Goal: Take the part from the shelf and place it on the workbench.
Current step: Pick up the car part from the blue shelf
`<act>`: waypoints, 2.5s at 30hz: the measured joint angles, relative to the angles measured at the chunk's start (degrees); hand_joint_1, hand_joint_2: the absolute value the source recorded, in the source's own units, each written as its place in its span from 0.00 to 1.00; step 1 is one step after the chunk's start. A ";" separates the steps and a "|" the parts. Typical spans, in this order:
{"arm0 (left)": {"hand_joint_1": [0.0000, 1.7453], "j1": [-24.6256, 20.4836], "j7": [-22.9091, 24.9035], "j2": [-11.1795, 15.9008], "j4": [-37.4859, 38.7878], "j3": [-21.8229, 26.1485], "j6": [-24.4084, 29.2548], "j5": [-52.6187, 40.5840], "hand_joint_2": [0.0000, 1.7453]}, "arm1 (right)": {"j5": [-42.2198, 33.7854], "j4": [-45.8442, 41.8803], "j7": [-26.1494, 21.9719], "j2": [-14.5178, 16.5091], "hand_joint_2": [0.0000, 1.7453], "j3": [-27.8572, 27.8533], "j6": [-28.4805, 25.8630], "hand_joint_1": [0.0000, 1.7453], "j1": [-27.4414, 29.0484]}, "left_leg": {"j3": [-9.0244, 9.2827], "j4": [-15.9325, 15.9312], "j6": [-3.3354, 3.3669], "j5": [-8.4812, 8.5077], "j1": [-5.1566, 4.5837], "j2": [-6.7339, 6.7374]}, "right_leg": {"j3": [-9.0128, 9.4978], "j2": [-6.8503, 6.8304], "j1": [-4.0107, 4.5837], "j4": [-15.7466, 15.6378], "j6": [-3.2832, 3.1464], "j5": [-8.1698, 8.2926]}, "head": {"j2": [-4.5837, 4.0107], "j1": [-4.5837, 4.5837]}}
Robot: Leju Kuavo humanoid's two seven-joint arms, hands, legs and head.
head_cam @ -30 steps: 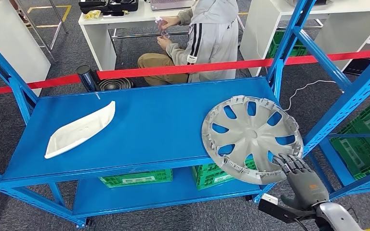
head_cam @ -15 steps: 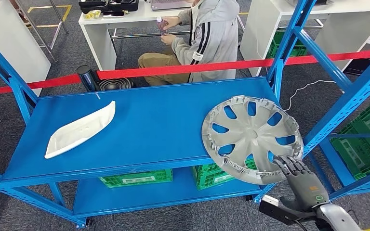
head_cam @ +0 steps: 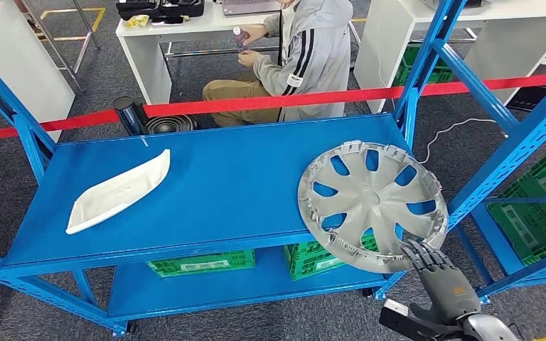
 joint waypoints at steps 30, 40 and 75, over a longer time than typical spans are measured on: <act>0.00 0.02 -0.33 -0.44 0.01 0.00 -0.35 -0.85 0.00 | -0.43 5.56 -0.75 2.26 1.00 5.77 -6.02 0.00 -3.44 | 0.04 0.00 0.00 0.01 0.01 0.07 | 0.02 0.05 0.01 0.00 0.00 0.01 | 0.00 0.00; 0.00 0.02 -0.34 -0.44 0.01 0.00 -0.35 -0.85 0.00 | -0.43 5.67 -0.75 2.31 1.00 6.06 -6.02 0.00 -3.50 | 0.04 0.00 0.00 0.01 0.01 0.07 | 0.02 0.05 0.01 0.00 0.00 0.01 | 0.00 0.00; 0.00 -0.08 -0.16 -0.90 0.01 0.00 -0.42 -1.61 0.00 | -6.26 8.77 -2.35 4.00 1.00 12.95 -10.25 1.00 -7.34 | 0.12 0.00 -0.03 0.04 0.03 0.10 | 0.11 0.08 0.02 0.00 0.01 0.02 | 0.00 0.00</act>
